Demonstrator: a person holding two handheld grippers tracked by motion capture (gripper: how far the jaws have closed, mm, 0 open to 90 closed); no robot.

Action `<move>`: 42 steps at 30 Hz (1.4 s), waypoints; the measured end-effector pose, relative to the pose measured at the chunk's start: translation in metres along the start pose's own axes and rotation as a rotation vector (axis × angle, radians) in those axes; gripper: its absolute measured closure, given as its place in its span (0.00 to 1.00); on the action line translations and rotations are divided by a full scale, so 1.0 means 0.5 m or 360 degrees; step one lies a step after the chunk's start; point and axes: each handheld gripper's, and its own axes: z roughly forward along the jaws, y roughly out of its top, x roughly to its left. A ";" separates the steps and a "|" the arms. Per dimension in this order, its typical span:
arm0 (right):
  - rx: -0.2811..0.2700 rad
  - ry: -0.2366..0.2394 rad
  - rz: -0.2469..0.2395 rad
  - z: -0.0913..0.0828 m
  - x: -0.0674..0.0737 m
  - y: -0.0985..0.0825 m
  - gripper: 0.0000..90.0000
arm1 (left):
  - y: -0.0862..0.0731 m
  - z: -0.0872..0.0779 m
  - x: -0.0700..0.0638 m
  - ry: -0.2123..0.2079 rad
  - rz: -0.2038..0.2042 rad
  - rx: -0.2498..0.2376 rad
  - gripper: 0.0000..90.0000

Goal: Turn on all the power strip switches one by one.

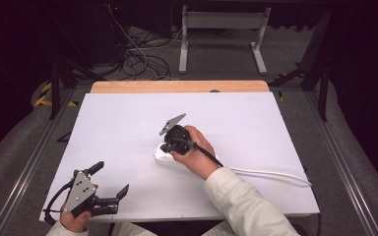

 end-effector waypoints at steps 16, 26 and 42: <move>0.0089 0.0017 -0.0008 0.030 0.008 0.002 1.00 | 0.000 0.000 0.000 -0.0002 -0.0010 -0.0001 0.01; 0.0127 0.0020 0.0001 0.035 0.007 -0.003 1.00 | 0.000 -0.001 0.001 0.0002 0.0005 0.0000 0.01; 0.0138 0.0028 0.0035 0.039 0.006 -0.005 1.00 | 0.001 0.000 -0.001 0.0001 0.0009 0.0000 0.01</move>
